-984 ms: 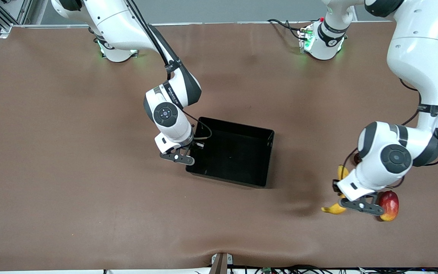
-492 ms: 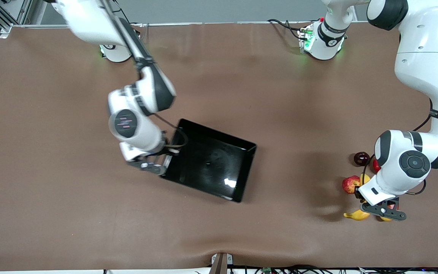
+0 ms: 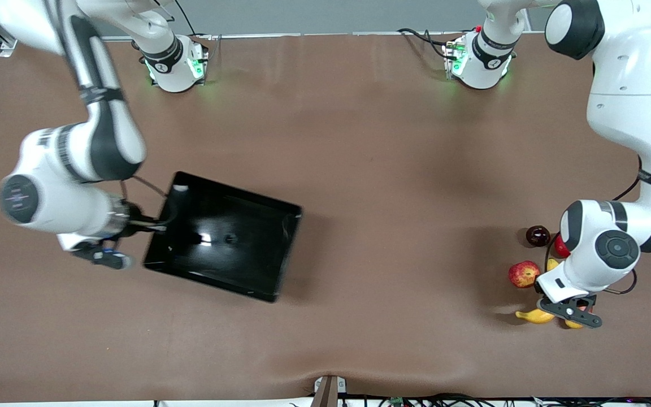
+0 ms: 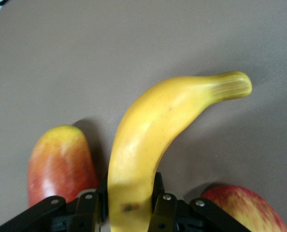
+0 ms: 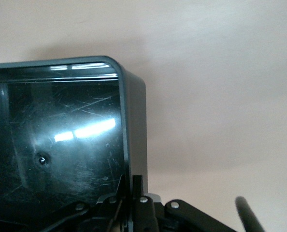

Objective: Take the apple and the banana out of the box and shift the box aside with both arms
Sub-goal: 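Carry the banana to the fruits while the right gripper drags the tray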

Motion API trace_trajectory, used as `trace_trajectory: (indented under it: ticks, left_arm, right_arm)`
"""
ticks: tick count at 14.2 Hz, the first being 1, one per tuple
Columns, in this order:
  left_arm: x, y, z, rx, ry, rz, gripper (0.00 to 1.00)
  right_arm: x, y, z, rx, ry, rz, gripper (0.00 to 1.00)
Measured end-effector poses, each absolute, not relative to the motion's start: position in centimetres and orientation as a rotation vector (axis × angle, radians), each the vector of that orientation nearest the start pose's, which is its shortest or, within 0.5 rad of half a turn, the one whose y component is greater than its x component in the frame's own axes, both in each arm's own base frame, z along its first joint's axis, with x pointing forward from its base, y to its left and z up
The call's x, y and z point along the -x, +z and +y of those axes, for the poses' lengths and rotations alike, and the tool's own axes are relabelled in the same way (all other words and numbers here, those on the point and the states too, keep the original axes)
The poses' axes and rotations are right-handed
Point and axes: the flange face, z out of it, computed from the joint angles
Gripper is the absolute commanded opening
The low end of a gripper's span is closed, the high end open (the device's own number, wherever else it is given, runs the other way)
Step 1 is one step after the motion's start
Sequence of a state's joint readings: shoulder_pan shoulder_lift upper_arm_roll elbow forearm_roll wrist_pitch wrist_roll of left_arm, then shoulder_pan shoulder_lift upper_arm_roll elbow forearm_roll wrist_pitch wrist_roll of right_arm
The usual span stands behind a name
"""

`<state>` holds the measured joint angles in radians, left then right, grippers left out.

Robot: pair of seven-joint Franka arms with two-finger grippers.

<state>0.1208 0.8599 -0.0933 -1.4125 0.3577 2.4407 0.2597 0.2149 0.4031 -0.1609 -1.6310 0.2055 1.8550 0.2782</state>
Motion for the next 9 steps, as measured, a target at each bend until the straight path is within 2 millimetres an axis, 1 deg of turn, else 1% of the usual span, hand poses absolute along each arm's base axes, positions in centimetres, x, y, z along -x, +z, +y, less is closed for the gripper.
trace_trajectory:
  ticks: [2,3,4,5,6,7,8,9]
  left_arm:
    - [-74.3,18.9,3.5,2.857,-0.206,0.658,0.00]
    - [-74.2,18.3,3.5,2.859,-0.210,0.662,0.00]
    - [-74.2,17.9,3.4,2.859,-0.219,0.666,0.06]
    - [-74.3,17.9,3.4,2.859,-0.223,0.666,0.29]
    - [-74.3,17.9,3.4,2.859,-0.223,0.667,0.61]
    - [-74.3,17.9,3.4,2.858,-0.223,0.668,0.98]
    - [-74.3,17.9,3.5,2.856,-0.227,0.670,1.00]
    - [-74.4,18.0,3.6,2.853,-0.239,0.669,1.00]
  right_arm:
    - [-64.2,36.3,-0.3,2.989,0.315,0.414,0.00]
    - [-63.9,35.8,-3.7,2.986,0.312,0.370,0.00]
    - [-63.6,35.6,-7.3,2.980,0.296,0.315,0.00]
    - [-63.1,35.4,-10.6,2.974,0.277,0.276,0.00]
    - [-62.5,35.1,-13.5,2.968,0.266,0.262,0.00]
    - [-62.0,34.5,-15.9,2.965,0.254,0.245,0.00]
    - [-61.7,33.7,-17.8,2.968,0.234,0.208,0.00]
    - [-61.4,32.6,-19.2,2.970,0.225,0.179,0.00]
